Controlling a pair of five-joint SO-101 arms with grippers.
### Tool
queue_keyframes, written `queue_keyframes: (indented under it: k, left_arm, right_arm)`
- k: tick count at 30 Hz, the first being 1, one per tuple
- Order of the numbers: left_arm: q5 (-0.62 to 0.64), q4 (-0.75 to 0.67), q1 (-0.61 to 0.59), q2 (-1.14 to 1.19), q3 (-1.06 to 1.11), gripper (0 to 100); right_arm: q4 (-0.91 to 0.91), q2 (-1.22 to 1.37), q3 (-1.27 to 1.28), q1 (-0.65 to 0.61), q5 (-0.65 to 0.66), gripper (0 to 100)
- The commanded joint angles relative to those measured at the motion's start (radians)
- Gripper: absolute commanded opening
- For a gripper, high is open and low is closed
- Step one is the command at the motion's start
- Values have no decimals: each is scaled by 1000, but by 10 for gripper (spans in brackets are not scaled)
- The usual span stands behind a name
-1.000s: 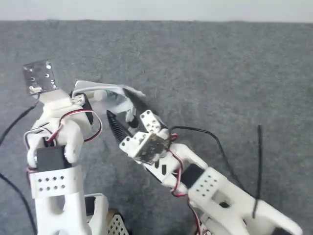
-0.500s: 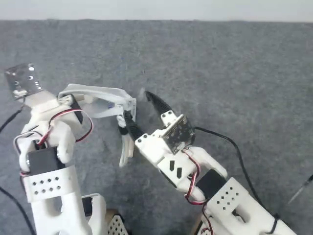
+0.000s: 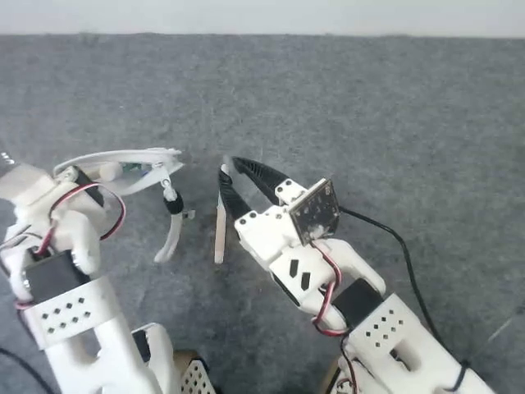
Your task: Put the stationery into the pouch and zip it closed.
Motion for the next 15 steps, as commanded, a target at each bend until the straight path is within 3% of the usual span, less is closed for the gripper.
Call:
queue_keyframes:
  k: [1,7,15]
  left_arm:
    - [20,-41,-3,-12,-45,13]
    - [20,-41,-3,-12,-44,13]
    - [20,-41,-2,-12,-44,13]
  right_arm:
    - [7,124,-109,12,-51,97]
    - [120,481,-319,12,-181,110]
    - [375,920,-674,21,-354,236]
